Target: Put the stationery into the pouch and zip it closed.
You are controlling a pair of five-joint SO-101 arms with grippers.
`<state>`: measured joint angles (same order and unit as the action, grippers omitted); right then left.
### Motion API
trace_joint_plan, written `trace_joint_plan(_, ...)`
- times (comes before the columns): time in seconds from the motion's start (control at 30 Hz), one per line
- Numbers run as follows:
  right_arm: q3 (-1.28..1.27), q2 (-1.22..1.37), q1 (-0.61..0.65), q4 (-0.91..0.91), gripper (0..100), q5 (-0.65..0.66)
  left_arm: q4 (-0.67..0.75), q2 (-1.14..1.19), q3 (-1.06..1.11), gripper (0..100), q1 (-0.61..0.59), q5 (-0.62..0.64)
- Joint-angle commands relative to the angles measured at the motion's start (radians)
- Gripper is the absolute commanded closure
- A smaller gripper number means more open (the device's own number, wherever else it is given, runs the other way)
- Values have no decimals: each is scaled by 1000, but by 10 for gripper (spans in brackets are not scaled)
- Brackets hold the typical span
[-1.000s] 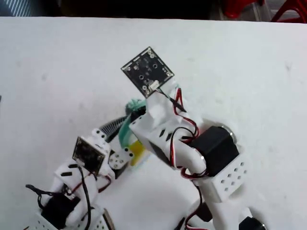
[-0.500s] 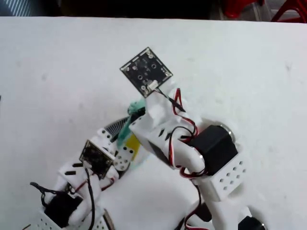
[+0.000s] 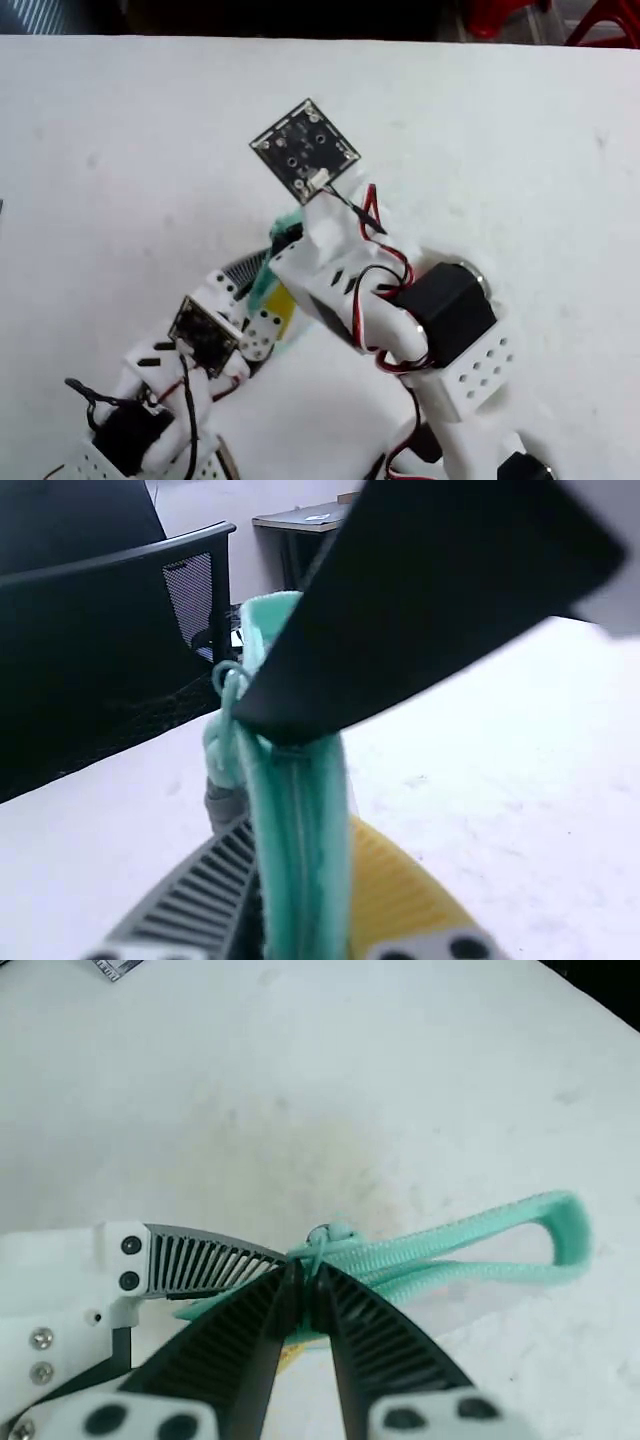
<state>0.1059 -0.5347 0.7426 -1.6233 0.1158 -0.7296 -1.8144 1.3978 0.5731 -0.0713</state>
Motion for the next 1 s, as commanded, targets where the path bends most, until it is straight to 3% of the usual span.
trace_joint_plan(0.0, 2, 10, -18, 25, 981, 71, -5, -12, -12, 978, 36, -9)
trace_joint_plan(0.6, -3, 10, -225, 90, 981, 121, -29, -12, -14, 979, 31, -9)
trace_joint_plan(0.97, -5, 10, -271, 116, 981, 258, -29, -12, -15, 979, 31, -9)
